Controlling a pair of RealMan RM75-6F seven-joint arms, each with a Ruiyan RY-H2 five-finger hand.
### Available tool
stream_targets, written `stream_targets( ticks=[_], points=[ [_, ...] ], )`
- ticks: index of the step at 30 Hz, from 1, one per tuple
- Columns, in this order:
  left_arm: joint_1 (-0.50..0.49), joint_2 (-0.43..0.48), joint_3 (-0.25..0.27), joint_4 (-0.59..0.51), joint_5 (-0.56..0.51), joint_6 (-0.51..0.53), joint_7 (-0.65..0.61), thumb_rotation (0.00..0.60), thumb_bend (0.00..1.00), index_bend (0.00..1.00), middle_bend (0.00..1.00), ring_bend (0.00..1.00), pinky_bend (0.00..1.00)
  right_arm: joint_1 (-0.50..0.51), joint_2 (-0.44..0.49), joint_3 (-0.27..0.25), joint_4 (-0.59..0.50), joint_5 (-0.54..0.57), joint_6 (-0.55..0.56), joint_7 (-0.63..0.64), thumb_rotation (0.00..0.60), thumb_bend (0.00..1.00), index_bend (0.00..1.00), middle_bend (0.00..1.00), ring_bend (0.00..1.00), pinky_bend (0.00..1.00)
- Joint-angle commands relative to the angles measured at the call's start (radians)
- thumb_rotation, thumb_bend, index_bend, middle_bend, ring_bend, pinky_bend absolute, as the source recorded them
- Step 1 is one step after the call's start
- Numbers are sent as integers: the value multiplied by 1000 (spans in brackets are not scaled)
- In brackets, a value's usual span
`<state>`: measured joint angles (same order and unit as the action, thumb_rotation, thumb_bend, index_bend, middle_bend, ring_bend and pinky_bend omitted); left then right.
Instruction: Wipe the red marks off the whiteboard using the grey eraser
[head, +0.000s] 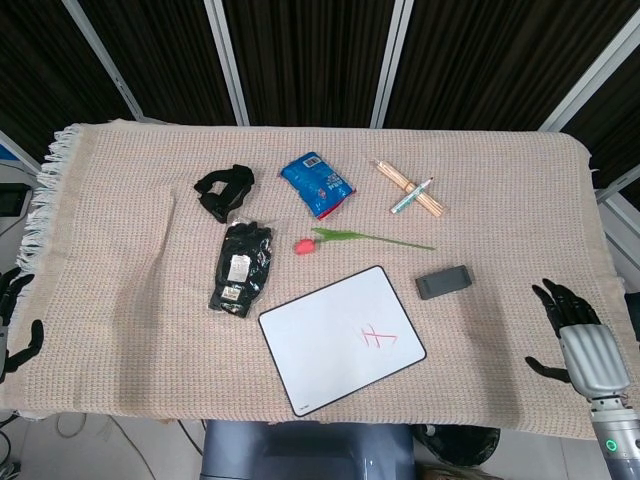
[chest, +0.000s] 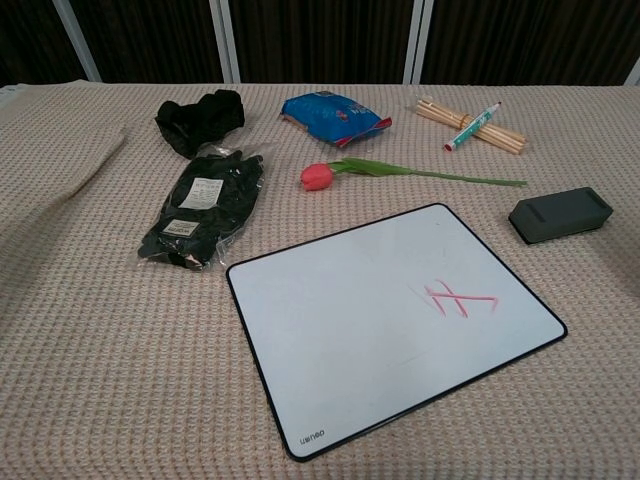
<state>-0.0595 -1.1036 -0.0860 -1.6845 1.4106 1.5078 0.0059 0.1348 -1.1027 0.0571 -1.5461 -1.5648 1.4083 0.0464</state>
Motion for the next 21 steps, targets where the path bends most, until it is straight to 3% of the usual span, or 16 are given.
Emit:
stream_targets(
  ticks=[1,5,9,21],
  points=[
    [-2,-1,2,1,2,-4,3,600,487,123,47,0,16,76,28,5,33,-28,-97,59,600,111,15,113,118,161],
    [-4,-5,4,4,6,-6,12,600,487,122,47,0,16,169,28,16,109,-62,-190,193,600,161,83,140,125,161],
    [-4,-8,5,4,6,-6,19,600,487,122,48,0,16,251,-16,9,213,-106,-258,323,600,198,88,157,131,161],
    [-3,-12,5,4,0,-6,35,600,487,122,47,0,16,386,-153,-9,443,-127,-361,372,600,214,133,232,201,161]
  ],
)
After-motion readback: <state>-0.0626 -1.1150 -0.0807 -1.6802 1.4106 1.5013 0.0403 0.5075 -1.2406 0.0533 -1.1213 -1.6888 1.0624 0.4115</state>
